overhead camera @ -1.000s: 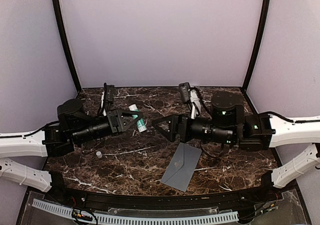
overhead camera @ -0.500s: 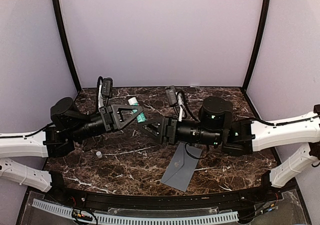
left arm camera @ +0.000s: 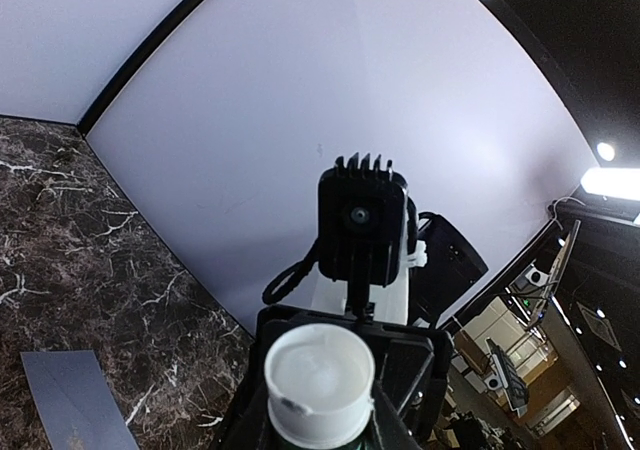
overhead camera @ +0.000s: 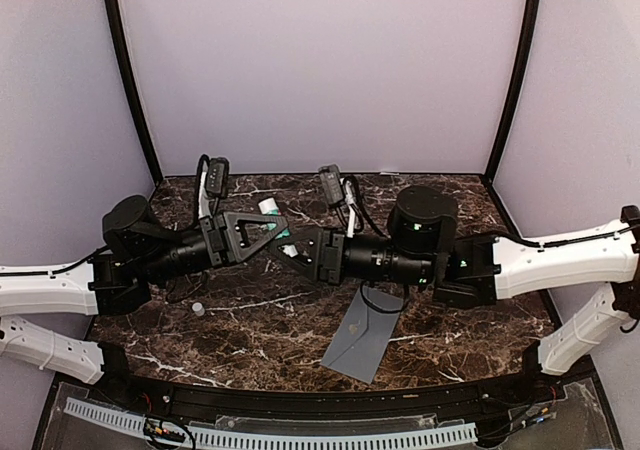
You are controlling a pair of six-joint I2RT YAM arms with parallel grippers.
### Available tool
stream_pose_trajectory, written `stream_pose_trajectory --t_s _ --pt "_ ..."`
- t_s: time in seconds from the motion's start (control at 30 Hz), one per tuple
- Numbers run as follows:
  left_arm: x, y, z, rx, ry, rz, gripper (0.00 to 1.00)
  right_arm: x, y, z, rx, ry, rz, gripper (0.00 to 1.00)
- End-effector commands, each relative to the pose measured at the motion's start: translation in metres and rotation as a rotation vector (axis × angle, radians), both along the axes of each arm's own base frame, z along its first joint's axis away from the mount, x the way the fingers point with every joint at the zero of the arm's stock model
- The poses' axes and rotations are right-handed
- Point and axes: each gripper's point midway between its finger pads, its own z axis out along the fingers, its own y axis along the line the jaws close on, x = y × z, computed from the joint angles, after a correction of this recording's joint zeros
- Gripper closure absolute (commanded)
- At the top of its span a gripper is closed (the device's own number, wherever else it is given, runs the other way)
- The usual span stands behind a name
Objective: Place the letter into the envelope and seal it
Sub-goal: Screw the solid glue, then close the solid glue cap on the solid glue.
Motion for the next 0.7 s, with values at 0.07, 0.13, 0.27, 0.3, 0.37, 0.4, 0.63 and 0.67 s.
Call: stream_pose_trajectory --t_s 0.07,0.13,0.27,0.3,0.37,0.4,0.63,0.67 --pt "-0.012 -0.004 0.002 -0.011 -0.027 -0.068 1.00 0.006 0.005 0.021 0.036 -0.041 0.008 0.70" --pt "-0.014 -0.006 0.002 -0.003 -0.028 -0.086 1.00 0.006 0.006 0.020 0.028 -0.044 0.012 0.75" --pt "-0.014 -0.008 -0.002 0.015 -0.024 -0.090 1.00 0.007 0.005 0.019 0.021 -0.043 0.012 0.85" --pt "-0.014 -0.008 -0.002 0.019 -0.025 -0.090 1.00 0.007 0.004 0.018 0.019 -0.042 0.009 0.86" --pt "-0.014 -0.007 -0.003 0.025 -0.022 -0.084 0.98 0.009 0.001 0.017 0.018 -0.042 -0.002 0.89" --pt "-0.013 -0.007 -0.003 0.029 -0.020 -0.079 0.88 0.010 -0.001 0.014 0.013 -0.040 -0.009 0.90" --pt "0.002 0.008 -0.026 0.183 0.047 0.030 0.29 0.019 -0.025 0.002 -0.033 -0.039 -0.070 0.92" --pt "0.002 0.013 -0.036 0.229 0.073 0.041 0.25 0.022 -0.030 0.000 -0.041 -0.037 -0.082 0.92"
